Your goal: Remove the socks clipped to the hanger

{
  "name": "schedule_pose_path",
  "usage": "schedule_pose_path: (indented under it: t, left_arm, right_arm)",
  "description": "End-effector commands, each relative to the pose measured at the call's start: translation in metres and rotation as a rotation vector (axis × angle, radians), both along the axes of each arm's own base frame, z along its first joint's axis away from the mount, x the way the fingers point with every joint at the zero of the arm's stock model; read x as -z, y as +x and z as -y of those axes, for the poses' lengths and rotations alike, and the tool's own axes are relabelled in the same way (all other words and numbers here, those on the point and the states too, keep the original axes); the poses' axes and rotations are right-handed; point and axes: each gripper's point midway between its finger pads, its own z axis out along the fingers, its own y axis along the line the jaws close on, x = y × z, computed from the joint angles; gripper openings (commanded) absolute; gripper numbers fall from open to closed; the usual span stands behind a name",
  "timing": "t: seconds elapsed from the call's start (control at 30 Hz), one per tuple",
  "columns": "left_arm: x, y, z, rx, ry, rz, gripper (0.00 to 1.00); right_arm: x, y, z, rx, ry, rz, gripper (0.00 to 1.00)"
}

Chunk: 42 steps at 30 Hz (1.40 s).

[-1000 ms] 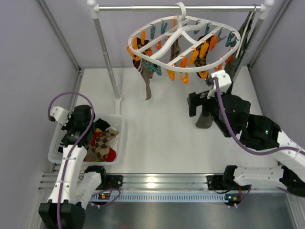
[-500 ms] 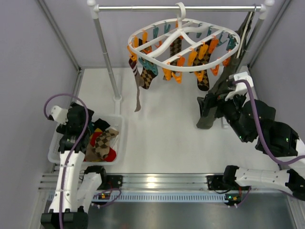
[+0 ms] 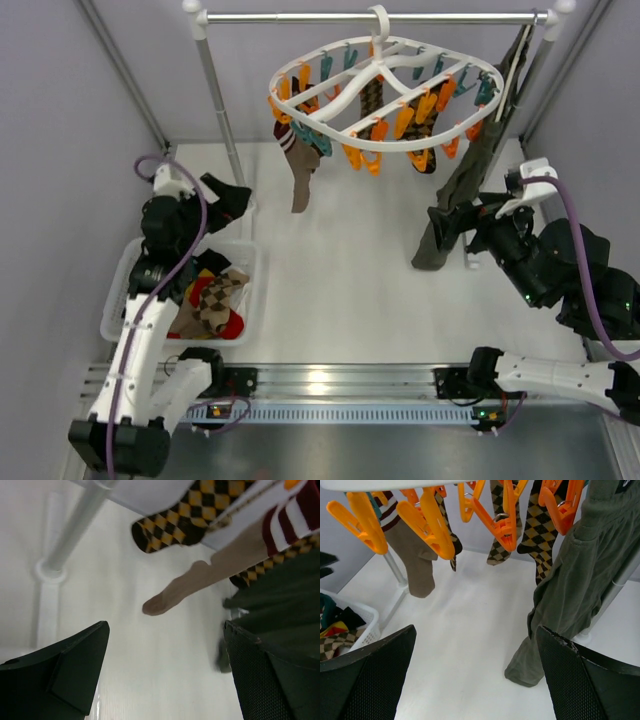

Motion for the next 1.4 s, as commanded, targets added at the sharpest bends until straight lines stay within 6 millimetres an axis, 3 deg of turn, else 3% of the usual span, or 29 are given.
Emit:
schedule_pose_path:
  t: [0.0,0.03,0.1,0.13,0.23,0.27,0.33,0.37,0.53,0.6,0.63,0.7,0.73,0.83,0.87,0.93,0.97,1.03,1.1,1.13,1.17,1.23,1.27,1.3,1.37]
  left_arm:
    - [-0.013,0.025,0.065,0.354,0.101,0.148,0.99]
    - [-0.024,0.032,0.073,0.371,0.123,0.236,0.99]
    - [-0.005,0.038,0.089,0.423,0.185,0.276,0.99]
    - [-0.013,0.043,0.094,0.428,0.199,0.357,0.99]
    - [0.006,0.057,0.104,0.465,0.210,0.420,0.99]
    - [-0.002,0.055,0.106,0.477,0.210,0.468,0.99]
    - [0.022,0.063,0.114,0.504,0.191,0.445,0.98]
    - [0.017,0.063,0.119,0.521,0.178,0.500,0.98]
    - [0.050,0.090,0.127,0.423,0.232,0.448,0.97]
    - [0.050,0.097,0.131,0.393,0.247,0.450,0.86]
    - [0.052,0.106,0.122,0.324,0.257,0.433,0.72]
    - [0.050,0.110,0.121,0.291,0.273,0.436,0.55]
    - [0.047,0.111,0.118,0.249,0.281,0.436,0.38]
    - [0.046,0.108,0.118,0.187,0.309,0.434,0.20]
    - [0.042,0.104,0.117,0.167,0.316,0.442,0.08]
    - [0.045,0.093,0.126,0.156,0.317,0.436,0.00]
    - [0.038,0.090,0.122,0.108,0.320,0.442,0.00]
    - [0.042,0.074,0.137,0.109,0.328,0.436,0.00]
    - [0.037,0.064,0.136,0.032,0.357,0.432,0.00]
    - [0.038,0.051,0.155,0.068,0.361,0.432,0.00]
    - [0.037,0.046,0.155,0.040,0.369,0.417,0.00]
    - [0.032,0.027,0.177,0.099,0.337,0.422,0.00]
    - [0.031,0.021,0.182,0.111,0.336,0.424,0.00]
    - [0.030,0.017,0.181,0.081,0.339,0.416,0.00]
    - [0.024,0.000,0.201,0.102,0.363,0.430,0.00]
  right_arm:
    - [-0.012,-0.004,-0.003,-0.038,0.059,0.019,0.99]
    - [-0.011,-0.006,-0.006,-0.058,0.061,0.018,0.99]
    - [-0.012,-0.010,-0.009,-0.099,0.051,0.029,1.00]
    - [-0.012,-0.014,-0.018,-0.154,0.052,0.033,0.99]
    - [-0.021,-0.033,-0.037,-0.323,0.081,0.065,0.99]
    - [-0.024,-0.038,-0.043,-0.367,0.094,0.071,0.99]
    - [-0.026,-0.051,-0.057,-0.475,0.100,0.080,1.00]
    - [-0.029,-0.054,-0.062,-0.502,0.106,0.087,0.99]
    - [-0.032,-0.064,-0.082,-0.612,0.085,0.114,0.99]
    - [-0.035,-0.066,-0.087,-0.634,0.090,0.124,0.99]
    - [-0.034,-0.068,-0.091,-0.653,0.089,0.124,1.00]
    - [-0.035,-0.067,-0.096,-0.660,0.096,0.131,1.00]
    - [-0.031,-0.066,-0.099,-0.664,0.088,0.125,0.99]
    - [-0.032,-0.063,-0.105,-0.665,0.094,0.132,1.00]
    - [-0.034,-0.064,-0.106,-0.671,0.101,0.139,1.00]
    - [-0.043,-0.063,-0.106,-0.658,0.149,0.155,0.99]
    - [-0.049,-0.064,-0.104,-0.654,0.182,0.158,1.00]
    - [-0.060,-0.063,-0.101,-0.641,0.230,0.175,0.99]
    - [-0.073,-0.062,-0.100,-0.630,0.264,0.168,1.00]
    - [-0.073,-0.059,-0.101,-0.613,0.262,0.154,0.99]
    - [-0.068,-0.055,-0.109,-0.610,0.239,0.121,0.99]
    - [-0.078,-0.054,-0.112,-0.615,0.247,0.122,1.00]
    - [-0.076,-0.051,-0.121,-0.618,0.238,0.110,0.99]
    - [-0.087,-0.051,-0.120,-0.617,0.252,0.119,0.99]
    - [-0.077,-0.043,-0.135,-0.608,0.196,0.070,0.99]
